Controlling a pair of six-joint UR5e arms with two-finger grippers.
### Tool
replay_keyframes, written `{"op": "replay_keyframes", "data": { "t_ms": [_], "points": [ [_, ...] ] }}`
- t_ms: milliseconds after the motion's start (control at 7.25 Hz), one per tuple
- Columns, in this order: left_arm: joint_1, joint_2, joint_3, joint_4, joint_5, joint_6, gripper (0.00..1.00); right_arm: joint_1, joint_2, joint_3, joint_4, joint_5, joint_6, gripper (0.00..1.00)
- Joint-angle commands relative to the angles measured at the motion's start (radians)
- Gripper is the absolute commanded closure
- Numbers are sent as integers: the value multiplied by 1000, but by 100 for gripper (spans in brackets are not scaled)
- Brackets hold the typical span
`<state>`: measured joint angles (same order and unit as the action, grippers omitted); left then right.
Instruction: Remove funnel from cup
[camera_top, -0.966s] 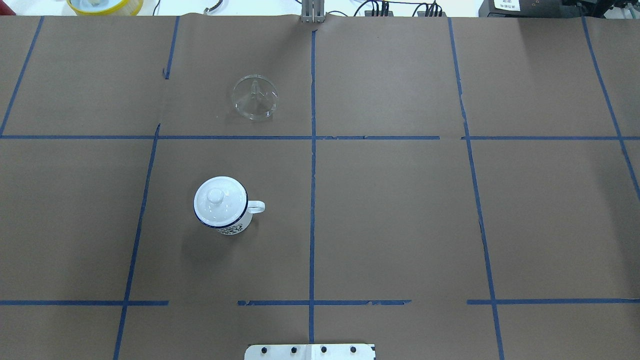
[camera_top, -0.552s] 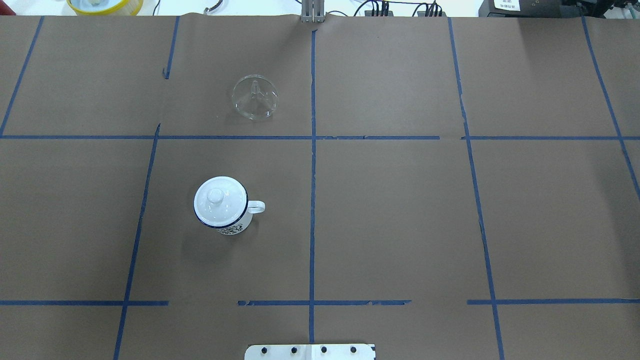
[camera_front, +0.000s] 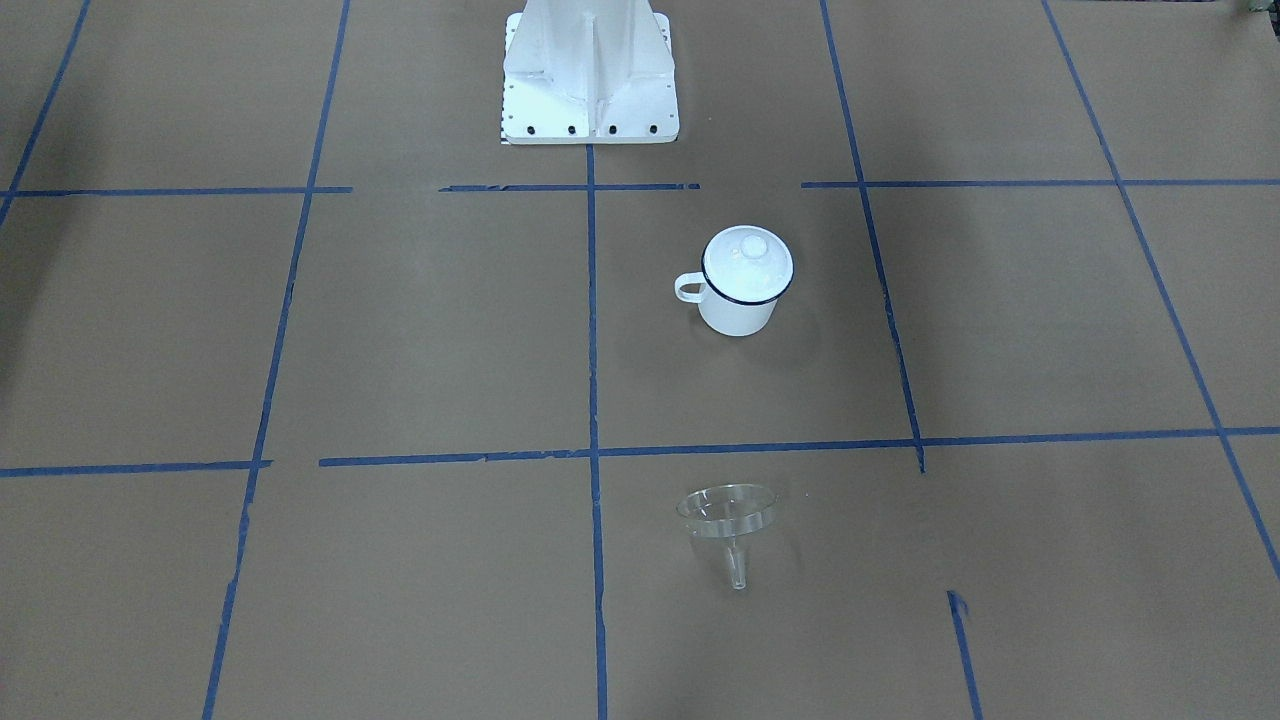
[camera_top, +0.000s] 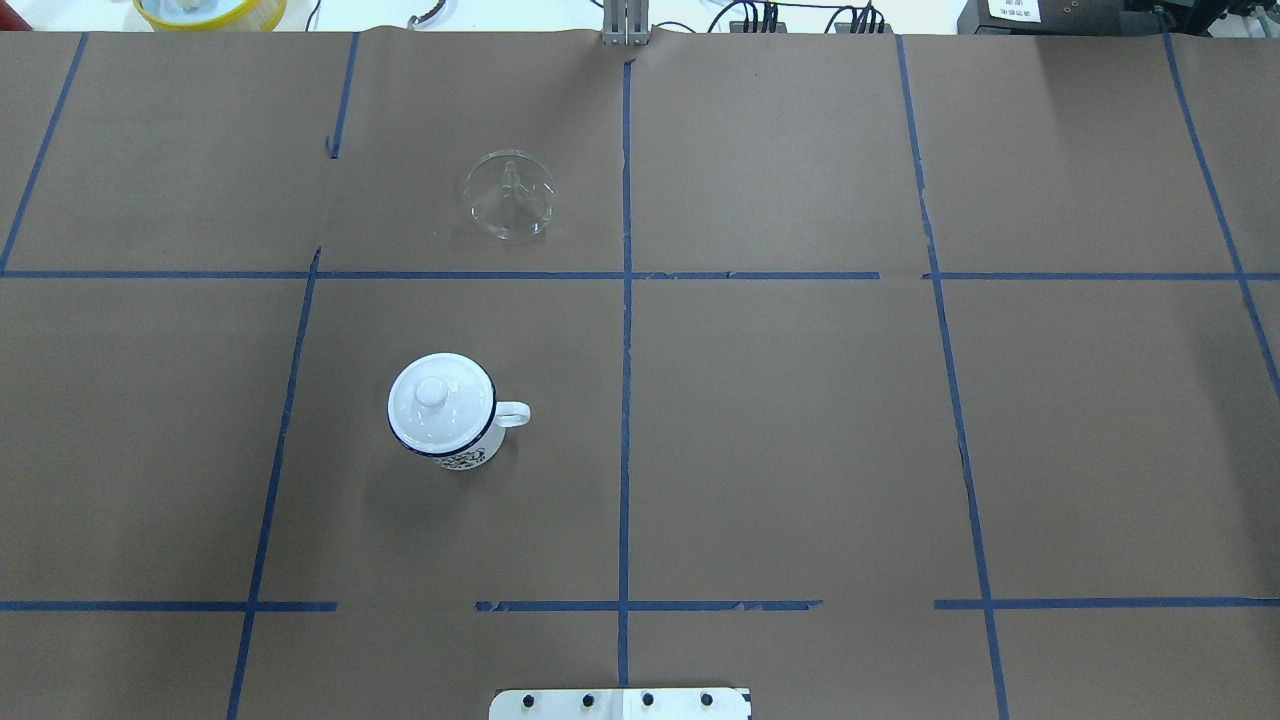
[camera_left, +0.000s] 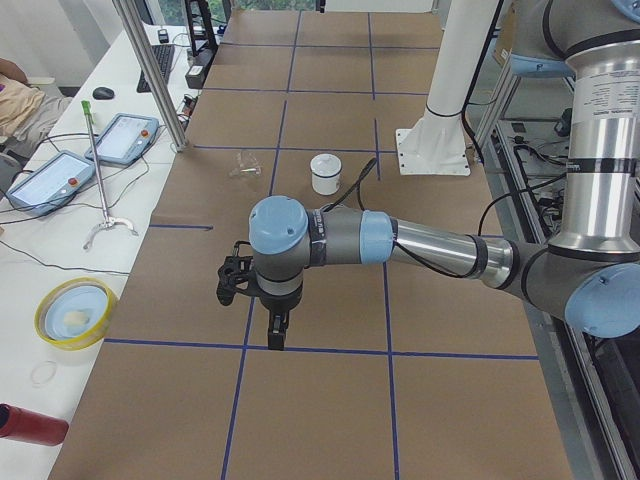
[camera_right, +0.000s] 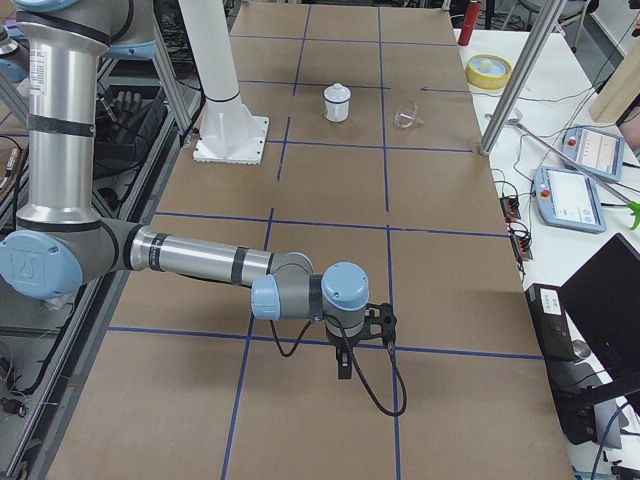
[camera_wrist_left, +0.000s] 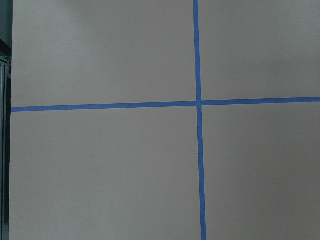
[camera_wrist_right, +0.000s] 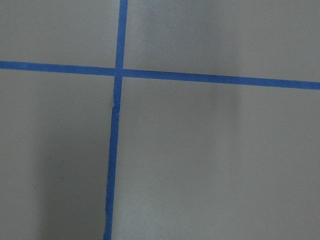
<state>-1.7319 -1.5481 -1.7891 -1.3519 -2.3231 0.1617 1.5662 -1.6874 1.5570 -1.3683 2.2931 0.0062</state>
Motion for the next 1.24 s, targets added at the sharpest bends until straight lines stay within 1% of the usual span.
{"op": "replay_keyframes", "data": {
  "t_ms": [0, 138, 276, 414, 552, 966, 1103],
  "points": [
    [5, 0, 98, -148, -4, -2, 0, 0, 0, 0, 0, 0, 0, 0],
    [12, 0, 115, -183, -4, -5, 0, 0, 0, 0, 0, 0, 0, 0],
    [17, 0, 112, -187, -5, -31, 0, 0, 0, 0, 0, 0, 0, 0],
    [64, -1, 109, -196, -15, -112, 0, 0, 0, 0, 0, 0, 0, 0],
    [115, 0, 114, -231, -13, -135, 0, 0, 0, 0, 0, -1, 0, 0],
    [114, 6, 108, -230, -15, -137, 0, 0, 0, 0, 0, 0, 0, 0],
    [110, 37, 94, -231, -16, -136, 0, 0, 0, 0, 0, 0, 0, 0]
  ]
}}
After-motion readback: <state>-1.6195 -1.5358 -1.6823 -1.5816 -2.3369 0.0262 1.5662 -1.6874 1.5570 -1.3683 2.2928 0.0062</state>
